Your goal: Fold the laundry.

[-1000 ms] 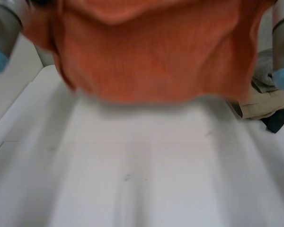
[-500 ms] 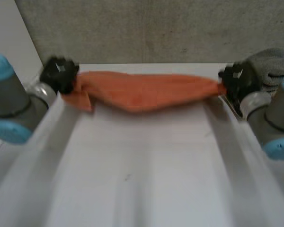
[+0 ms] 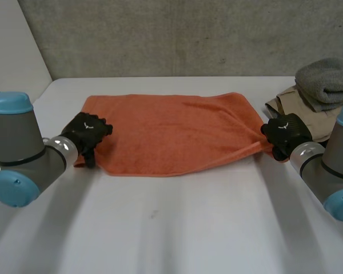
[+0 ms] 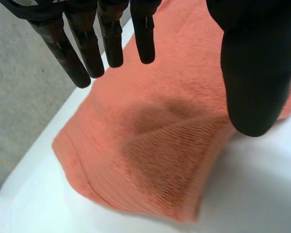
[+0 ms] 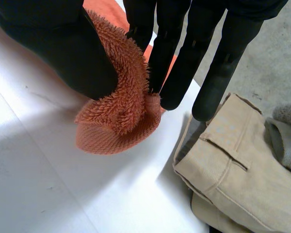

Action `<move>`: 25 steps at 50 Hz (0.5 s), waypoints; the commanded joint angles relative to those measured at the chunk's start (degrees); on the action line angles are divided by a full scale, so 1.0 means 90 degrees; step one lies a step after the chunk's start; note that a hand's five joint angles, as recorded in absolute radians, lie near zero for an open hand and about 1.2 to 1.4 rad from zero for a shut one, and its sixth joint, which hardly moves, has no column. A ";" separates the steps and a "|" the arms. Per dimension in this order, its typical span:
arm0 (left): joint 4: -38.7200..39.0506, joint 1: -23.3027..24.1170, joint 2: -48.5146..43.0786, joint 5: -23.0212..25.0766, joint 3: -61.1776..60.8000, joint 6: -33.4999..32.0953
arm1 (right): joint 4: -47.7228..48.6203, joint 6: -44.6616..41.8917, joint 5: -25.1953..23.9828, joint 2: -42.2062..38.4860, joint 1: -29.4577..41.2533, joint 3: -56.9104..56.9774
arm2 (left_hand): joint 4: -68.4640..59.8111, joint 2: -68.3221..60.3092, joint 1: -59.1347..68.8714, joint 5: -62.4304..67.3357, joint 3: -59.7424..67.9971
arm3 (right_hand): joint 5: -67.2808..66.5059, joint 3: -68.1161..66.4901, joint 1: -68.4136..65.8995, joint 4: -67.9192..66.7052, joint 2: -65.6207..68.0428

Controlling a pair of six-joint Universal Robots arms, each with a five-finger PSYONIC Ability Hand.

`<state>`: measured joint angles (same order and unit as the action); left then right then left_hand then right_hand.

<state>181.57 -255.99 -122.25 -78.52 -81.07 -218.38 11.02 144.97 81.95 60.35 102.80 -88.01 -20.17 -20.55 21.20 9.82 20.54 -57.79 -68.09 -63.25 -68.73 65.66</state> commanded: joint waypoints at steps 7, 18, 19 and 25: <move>-0.0117 -0.0521 -0.0137 -0.0632 -0.0133 -0.0022 | -0.0023 -0.0063 0.0143 -0.0055 -0.0025 0.0043 | 0.0004 0.0046 -0.0119 0.0034 -0.0045 | -0.1357 -0.1324 -0.1861 -0.1253 0.1593; -0.0350 -0.0678 -0.0850 -0.0211 0.0814 0.0631 | -0.0033 -0.0171 0.0289 -0.0006 0.0131 -0.0094 | -0.0800 -0.0758 0.0685 0.0838 0.0759 | -0.1357 -0.1324 -0.1861 -0.1253 0.1593; -0.0389 -0.0668 -0.0880 -0.0202 0.0882 0.0709 | -0.0033 -0.0171 0.0289 -0.0006 0.0141 -0.0094 | -0.0800 -0.0758 0.0685 0.0838 0.0759 | -0.1357 -0.1324 -0.1861 -0.1253 0.1593; -0.0955 -0.0648 -0.0948 -0.0026 0.1215 0.1101 | -0.0023 -0.0229 0.0299 0.0013 0.0121 -0.0162 | -0.0800 -0.0758 0.0685 0.0838 0.0759 | -0.1357 -0.1324 -0.1861 -0.1253 0.1593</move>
<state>177.33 -262.08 -130.32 -79.95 -72.62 -211.62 10.75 143.35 84.53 60.37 104.03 -88.95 -23.31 -22.95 22.60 13.55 23.01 -57.79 -68.09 -63.25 -68.73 65.66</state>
